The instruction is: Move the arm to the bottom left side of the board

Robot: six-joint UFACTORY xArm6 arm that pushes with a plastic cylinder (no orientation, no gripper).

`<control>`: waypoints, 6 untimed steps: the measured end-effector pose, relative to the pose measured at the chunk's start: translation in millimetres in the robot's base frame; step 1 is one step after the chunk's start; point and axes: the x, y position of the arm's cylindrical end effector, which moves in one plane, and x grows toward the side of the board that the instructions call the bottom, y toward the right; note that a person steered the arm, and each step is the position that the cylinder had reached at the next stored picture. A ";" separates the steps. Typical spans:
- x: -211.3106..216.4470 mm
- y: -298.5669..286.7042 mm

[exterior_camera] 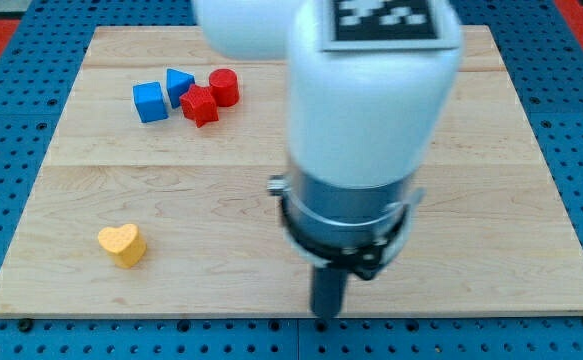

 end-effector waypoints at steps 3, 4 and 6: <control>1.0 -106.4; 1.0 -186.6; -6.4 -238.6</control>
